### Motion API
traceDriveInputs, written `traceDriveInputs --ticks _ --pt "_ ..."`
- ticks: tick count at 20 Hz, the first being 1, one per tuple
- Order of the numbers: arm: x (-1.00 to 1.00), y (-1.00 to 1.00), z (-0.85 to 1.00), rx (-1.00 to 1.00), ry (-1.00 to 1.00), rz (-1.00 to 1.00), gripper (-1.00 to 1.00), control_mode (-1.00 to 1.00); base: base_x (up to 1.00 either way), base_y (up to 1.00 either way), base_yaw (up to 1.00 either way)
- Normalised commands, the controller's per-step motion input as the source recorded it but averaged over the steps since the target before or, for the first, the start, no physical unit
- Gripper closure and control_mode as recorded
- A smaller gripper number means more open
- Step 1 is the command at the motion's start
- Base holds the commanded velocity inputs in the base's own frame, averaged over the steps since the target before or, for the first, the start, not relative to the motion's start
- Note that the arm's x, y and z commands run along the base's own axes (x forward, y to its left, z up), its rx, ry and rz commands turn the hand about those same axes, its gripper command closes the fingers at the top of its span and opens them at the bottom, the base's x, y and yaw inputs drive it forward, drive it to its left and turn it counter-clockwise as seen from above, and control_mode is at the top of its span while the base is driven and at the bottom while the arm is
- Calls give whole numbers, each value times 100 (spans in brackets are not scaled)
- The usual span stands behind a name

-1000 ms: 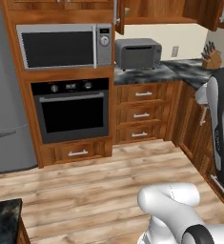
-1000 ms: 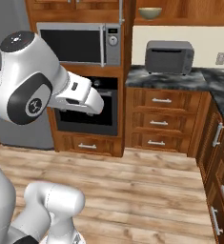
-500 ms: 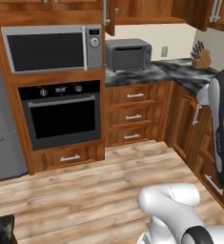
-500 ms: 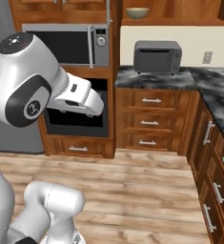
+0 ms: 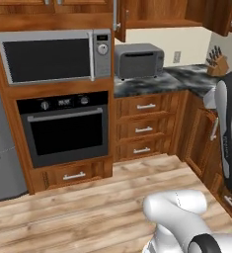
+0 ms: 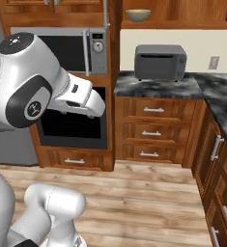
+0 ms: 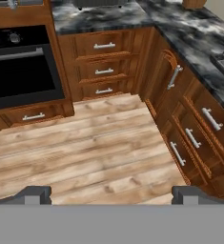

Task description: Move the bowls from the cabinet to the plates on the dining table.

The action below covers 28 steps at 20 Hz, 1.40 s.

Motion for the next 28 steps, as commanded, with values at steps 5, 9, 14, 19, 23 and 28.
traceDriveInputs --ticks 5,9,14,19,23,28 --pt "0 0 0 0 0 0 -100 100 62 -23 0" --pt "0 0 0 0 0 0 -100 100 62 -24 0" --pt "0 0 0 0 0 0 -100 100 62 -23 0" --pt "0 0 0 0 0 0 -100 100 58 -30 2" --pt "0 0 0 0 0 0 -100 100 17 -53 0" --pt "0 0 0 0 0 0 -100 100 2 -57 0"
